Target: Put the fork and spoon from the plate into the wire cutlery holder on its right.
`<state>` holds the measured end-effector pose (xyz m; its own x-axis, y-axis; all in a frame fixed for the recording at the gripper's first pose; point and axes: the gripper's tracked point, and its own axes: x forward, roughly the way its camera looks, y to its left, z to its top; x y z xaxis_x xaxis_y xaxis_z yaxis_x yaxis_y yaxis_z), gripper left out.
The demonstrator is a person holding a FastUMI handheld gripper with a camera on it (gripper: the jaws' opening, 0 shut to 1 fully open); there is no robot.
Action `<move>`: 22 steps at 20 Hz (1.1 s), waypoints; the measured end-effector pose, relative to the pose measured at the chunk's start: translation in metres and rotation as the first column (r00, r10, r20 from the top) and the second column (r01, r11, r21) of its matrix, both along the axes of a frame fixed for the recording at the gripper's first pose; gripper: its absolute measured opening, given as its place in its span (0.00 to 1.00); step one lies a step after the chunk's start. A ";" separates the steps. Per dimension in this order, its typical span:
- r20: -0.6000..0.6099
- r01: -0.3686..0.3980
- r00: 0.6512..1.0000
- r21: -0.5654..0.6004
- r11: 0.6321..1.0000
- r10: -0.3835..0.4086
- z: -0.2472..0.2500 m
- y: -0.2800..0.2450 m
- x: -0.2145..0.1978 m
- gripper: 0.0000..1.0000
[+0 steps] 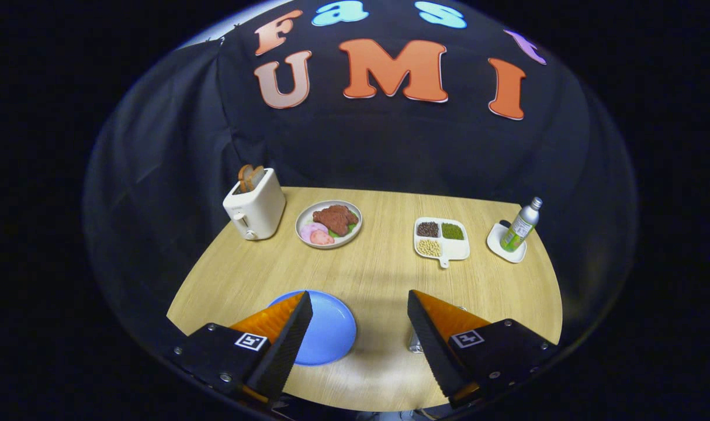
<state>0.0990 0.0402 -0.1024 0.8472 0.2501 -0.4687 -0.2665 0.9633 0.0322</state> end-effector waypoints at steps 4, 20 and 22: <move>0.057 0.005 0.998 0.057 0.998 -0.008 -0.013 0.048 -0.009 0.98; 0.008 0.024 1.000 0.084 0.996 -0.025 -0.147 0.125 -0.026 0.98; -0.029 0.017 0.999 0.069 0.997 -0.015 -0.167 0.128 -0.028 0.93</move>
